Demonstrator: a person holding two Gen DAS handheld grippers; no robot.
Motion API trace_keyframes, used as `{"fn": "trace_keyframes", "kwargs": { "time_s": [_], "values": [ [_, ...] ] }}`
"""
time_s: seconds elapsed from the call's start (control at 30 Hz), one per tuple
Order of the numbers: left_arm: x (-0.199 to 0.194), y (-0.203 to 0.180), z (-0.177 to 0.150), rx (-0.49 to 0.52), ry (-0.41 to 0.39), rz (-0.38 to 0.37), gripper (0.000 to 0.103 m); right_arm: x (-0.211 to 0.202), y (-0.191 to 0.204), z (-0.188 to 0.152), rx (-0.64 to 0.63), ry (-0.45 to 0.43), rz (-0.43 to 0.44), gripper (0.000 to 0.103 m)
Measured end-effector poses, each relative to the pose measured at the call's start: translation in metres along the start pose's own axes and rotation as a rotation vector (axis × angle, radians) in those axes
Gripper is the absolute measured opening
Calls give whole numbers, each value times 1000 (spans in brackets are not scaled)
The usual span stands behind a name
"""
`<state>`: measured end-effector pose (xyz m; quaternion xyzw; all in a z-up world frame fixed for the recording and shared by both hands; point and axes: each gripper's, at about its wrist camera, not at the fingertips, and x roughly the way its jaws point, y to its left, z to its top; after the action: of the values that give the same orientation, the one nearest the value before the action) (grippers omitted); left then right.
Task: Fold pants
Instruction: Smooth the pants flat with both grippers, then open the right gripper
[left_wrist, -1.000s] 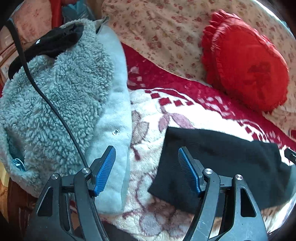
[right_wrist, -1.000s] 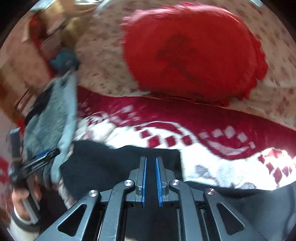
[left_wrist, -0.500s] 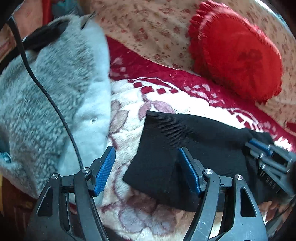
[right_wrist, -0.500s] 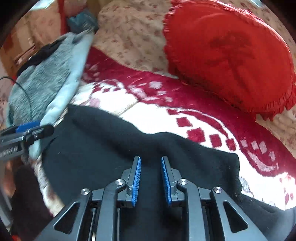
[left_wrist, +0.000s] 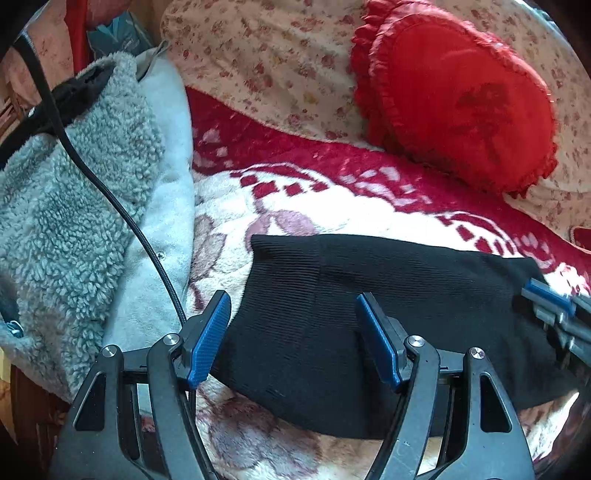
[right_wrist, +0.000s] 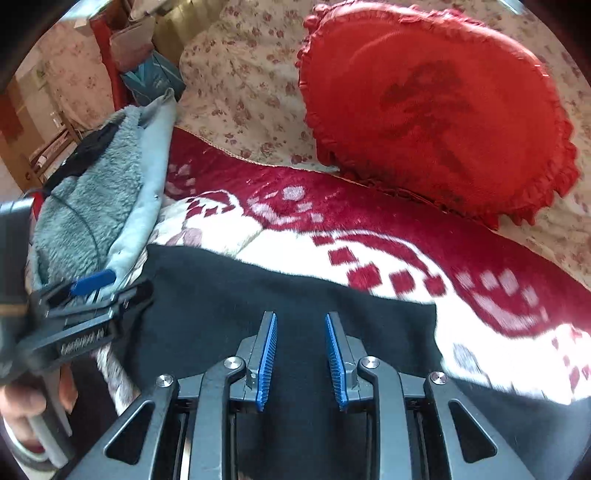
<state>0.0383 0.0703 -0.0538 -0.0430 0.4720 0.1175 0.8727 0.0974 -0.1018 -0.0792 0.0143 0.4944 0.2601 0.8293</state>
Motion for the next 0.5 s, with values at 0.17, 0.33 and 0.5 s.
{"fn": "trace_keyframes", "kwargs": {
  "time_s": [0.17,0.33,0.5],
  "values": [
    [-10,-20,-5,18,-22,-42,70,-15,-3,-30,-4,25,-18,26],
    [7,-43,-11,47,6,-63,70,3,-15,-40,39,50,-30,26],
    [24,-54,-13,93,-2,-3,70,17,-17,-26,46,23,-34,29]
  ]
}}
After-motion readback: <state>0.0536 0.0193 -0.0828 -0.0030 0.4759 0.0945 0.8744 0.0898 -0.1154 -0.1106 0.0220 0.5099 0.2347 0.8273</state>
